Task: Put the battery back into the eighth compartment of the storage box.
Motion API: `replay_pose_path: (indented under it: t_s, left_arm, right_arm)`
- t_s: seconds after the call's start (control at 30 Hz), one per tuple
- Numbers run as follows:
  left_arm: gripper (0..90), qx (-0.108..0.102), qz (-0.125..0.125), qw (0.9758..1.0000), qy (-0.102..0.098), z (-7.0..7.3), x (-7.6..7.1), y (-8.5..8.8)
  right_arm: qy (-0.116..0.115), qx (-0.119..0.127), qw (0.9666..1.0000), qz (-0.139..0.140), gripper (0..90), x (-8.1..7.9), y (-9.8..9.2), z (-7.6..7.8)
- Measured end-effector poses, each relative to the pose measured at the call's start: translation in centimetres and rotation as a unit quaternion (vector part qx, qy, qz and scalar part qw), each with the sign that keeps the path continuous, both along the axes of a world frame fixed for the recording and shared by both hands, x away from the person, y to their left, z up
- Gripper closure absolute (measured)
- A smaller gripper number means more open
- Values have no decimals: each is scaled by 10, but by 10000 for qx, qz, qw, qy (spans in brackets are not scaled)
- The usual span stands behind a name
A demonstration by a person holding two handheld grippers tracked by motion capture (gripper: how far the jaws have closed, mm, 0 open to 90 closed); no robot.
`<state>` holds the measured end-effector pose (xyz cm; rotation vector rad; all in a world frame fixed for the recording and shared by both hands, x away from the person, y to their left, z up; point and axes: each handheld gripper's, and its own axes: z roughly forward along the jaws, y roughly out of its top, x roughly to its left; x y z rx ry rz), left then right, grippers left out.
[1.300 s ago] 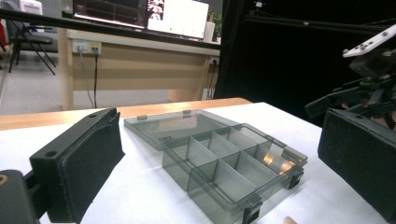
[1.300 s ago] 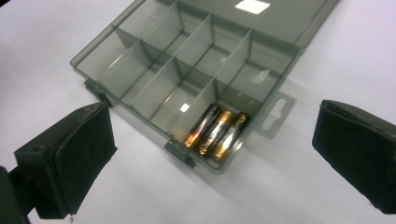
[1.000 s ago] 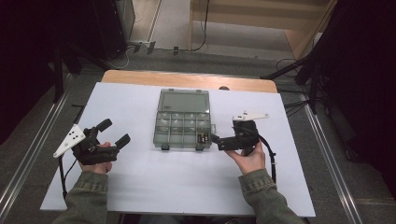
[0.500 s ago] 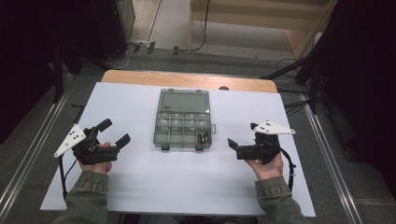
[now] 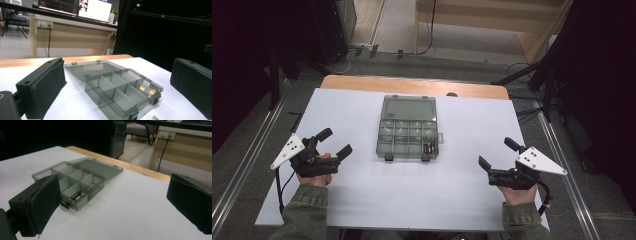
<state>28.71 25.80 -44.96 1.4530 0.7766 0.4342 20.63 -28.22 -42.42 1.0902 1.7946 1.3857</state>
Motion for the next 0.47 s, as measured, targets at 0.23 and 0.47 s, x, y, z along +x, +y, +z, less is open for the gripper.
replay_pose_path:
  t_s: [0.23,0.47]
  left_arm:
    - [0,22,18,10000,6,0,-1,0]
    - [0,32,0,10000,18,0,-1,-1]
  right_arm:
    - [-79,1077,9938,276,0,-10,-30,-25]
    - [-561,1007,9933,-26,0,-20,-38,-41]
